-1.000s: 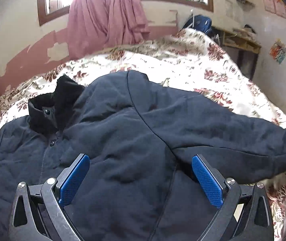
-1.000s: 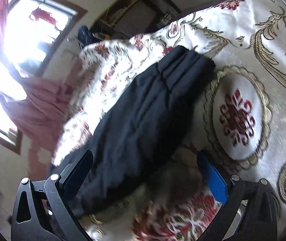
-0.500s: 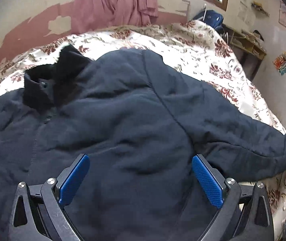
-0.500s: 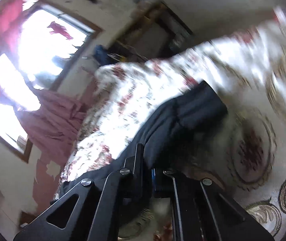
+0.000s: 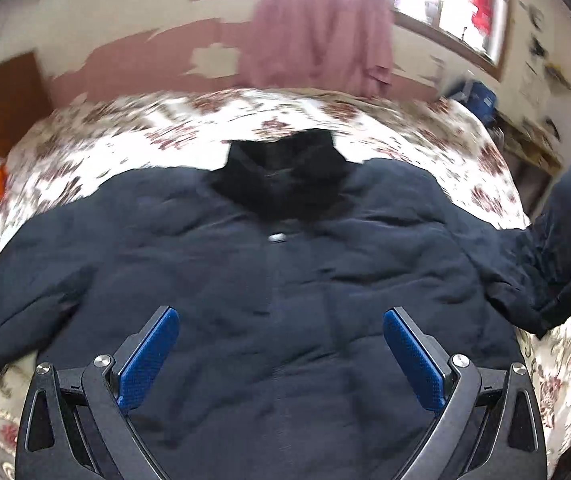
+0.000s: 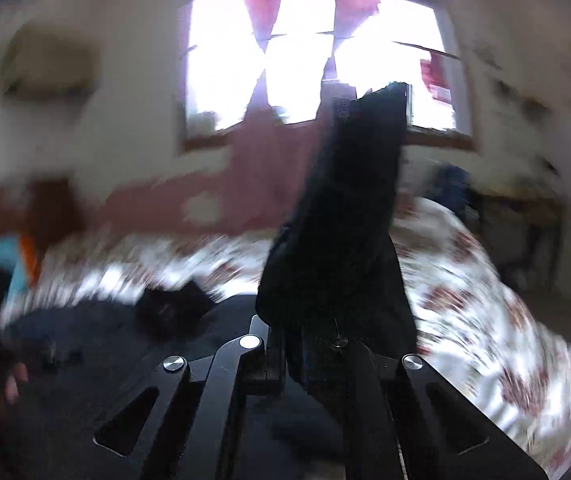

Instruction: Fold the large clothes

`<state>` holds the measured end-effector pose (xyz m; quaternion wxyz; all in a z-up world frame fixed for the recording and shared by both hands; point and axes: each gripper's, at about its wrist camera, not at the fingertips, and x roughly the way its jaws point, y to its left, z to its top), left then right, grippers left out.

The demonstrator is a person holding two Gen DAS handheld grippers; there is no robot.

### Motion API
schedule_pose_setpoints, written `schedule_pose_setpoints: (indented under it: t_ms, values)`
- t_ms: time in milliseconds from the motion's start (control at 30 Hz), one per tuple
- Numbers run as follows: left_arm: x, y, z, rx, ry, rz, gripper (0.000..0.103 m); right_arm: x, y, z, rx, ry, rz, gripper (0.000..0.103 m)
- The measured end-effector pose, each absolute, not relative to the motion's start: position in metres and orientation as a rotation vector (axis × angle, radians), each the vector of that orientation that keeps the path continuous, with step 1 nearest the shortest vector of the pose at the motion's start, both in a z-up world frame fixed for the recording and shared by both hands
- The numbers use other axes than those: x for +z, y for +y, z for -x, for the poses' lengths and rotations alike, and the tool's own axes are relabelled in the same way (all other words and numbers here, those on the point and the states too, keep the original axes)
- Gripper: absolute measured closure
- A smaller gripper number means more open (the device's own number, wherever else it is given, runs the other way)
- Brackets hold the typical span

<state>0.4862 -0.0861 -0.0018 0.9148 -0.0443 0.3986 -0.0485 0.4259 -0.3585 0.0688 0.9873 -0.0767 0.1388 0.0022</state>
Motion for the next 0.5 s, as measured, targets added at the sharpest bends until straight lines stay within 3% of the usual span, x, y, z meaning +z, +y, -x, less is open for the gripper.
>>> schedule_pose_setpoints:
  t_ms: [267,500]
  values:
    - [-0.026,0.019,-0.459,-0.053,0.816,0.292,0.0,-0.008,-0.235,-0.423,0.206,0.537,0.468,0.097]
    - [-0.054,0.037,-0.442,-0.168,0.844,0.44,0.0,-0.041,-0.219,-0.439,0.332,0.809,0.455,0.091]
